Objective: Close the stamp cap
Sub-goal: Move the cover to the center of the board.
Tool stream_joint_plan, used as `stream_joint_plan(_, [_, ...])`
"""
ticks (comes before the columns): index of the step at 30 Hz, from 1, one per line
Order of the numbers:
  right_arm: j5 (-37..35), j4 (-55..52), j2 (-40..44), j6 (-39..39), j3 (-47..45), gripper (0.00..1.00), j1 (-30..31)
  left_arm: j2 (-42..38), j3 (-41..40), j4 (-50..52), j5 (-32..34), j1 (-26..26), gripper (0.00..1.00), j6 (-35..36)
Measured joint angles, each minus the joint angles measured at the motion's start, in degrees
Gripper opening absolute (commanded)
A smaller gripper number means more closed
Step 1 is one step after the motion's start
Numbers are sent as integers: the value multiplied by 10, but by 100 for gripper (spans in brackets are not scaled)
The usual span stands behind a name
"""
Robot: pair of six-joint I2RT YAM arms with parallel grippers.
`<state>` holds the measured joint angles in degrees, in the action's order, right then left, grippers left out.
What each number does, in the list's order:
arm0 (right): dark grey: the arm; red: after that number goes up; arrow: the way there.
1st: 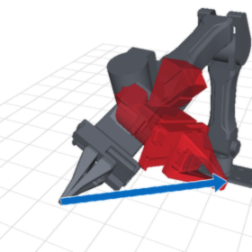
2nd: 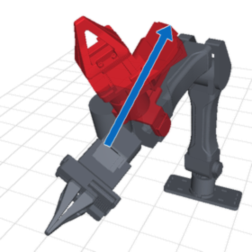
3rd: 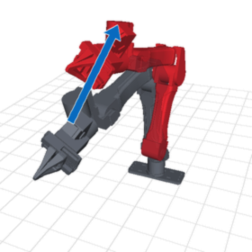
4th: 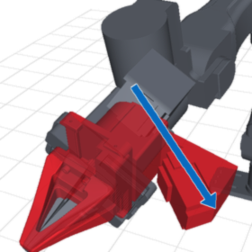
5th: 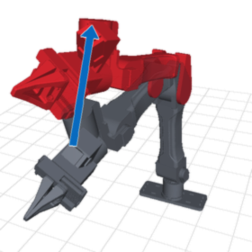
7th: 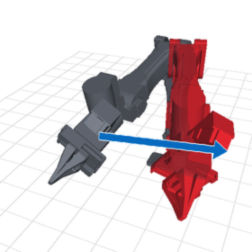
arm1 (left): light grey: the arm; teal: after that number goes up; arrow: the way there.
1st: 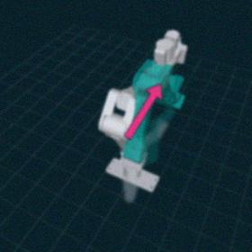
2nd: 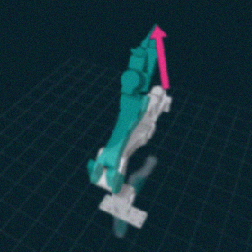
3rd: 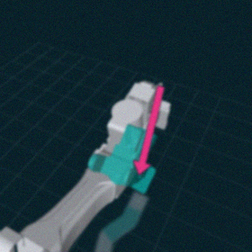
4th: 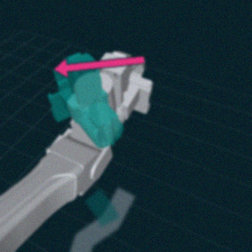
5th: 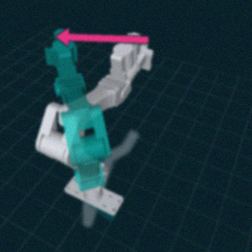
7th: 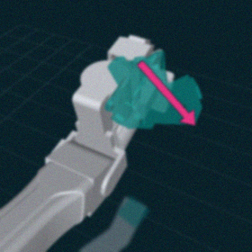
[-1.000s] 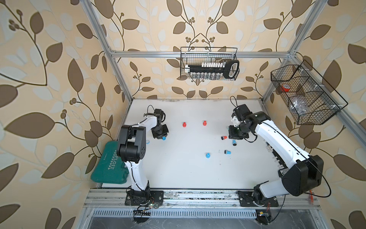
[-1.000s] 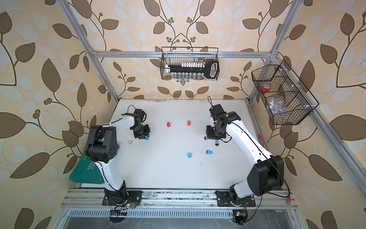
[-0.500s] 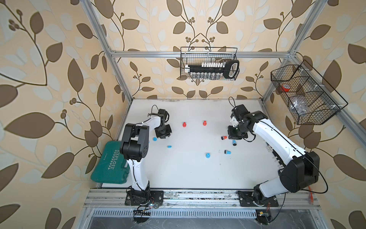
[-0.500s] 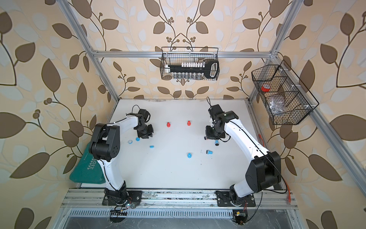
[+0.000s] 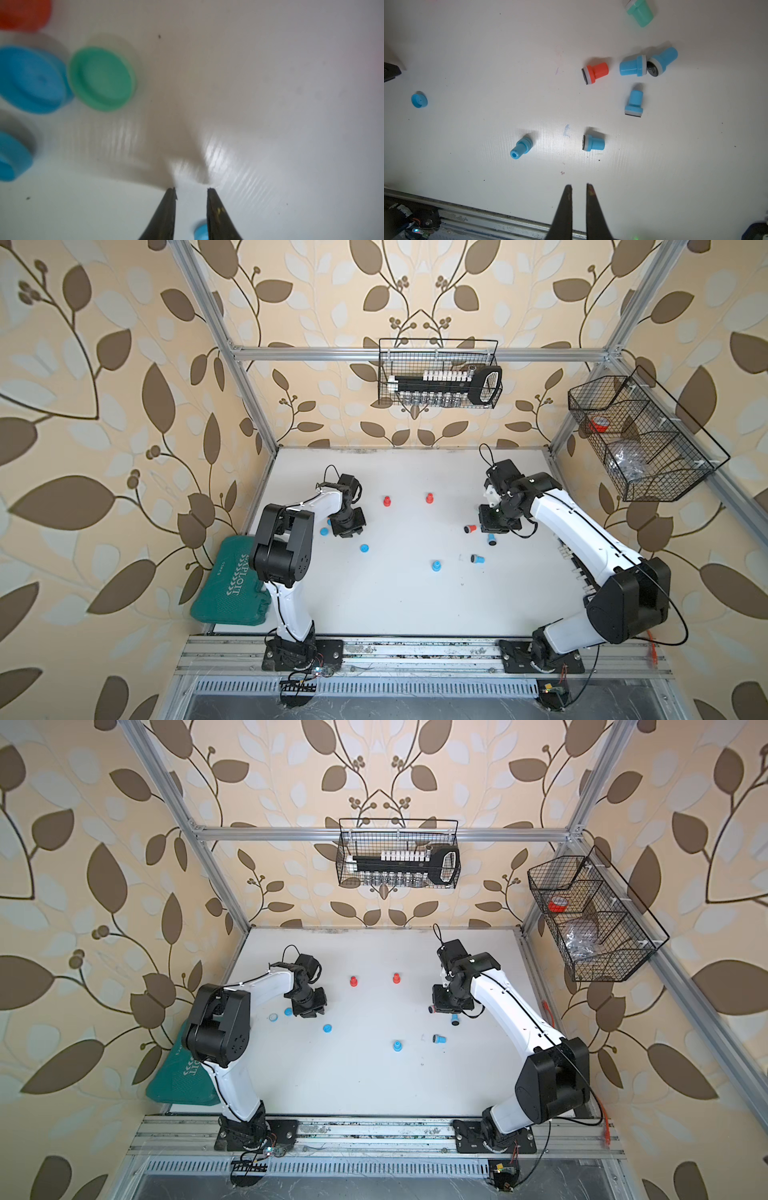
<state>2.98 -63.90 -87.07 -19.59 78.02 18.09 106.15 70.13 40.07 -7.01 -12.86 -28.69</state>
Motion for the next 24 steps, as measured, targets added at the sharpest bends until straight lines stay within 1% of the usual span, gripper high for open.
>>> stream_joint_plan(4, [0,0,0,4,0,10,0,-36,-19,9,0,-30,28,-9])
stream_joint_plan(7, [0,0,1,4,0,10,0,-48,-21,14,-2,-48,28,-19])
stream_joint_plan(18, [0,0,19,6,0,10,0,-49,-20,23,-2,-53,28,-27])
stream_joint_plan(24, [0,0,22,6,0,10,0,-48,-20,22,-2,-75,28,-30])
